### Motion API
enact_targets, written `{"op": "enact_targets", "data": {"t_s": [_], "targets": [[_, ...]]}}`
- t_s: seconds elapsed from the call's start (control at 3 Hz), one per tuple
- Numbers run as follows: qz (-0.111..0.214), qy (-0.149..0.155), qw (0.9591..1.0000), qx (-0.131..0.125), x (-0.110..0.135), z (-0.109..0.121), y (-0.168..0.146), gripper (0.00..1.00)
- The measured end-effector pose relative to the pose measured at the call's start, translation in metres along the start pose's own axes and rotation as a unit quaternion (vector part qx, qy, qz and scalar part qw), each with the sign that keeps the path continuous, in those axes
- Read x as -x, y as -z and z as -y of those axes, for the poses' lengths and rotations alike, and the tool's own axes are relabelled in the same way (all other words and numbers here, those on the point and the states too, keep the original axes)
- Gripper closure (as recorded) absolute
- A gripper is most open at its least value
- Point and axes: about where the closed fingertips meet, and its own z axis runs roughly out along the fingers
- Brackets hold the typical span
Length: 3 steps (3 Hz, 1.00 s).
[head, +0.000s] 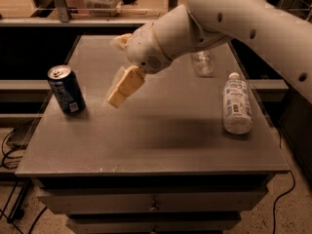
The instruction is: Knock pepsi can over
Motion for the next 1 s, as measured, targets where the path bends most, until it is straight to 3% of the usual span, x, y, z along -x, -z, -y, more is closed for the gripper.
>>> {"op": "enact_targets", "data": {"t_s": [1.0], "targets": [[0.098, -0.008, 0.9948, 0.029, 0.019, 0.016, -0.096, 0.00]]}}
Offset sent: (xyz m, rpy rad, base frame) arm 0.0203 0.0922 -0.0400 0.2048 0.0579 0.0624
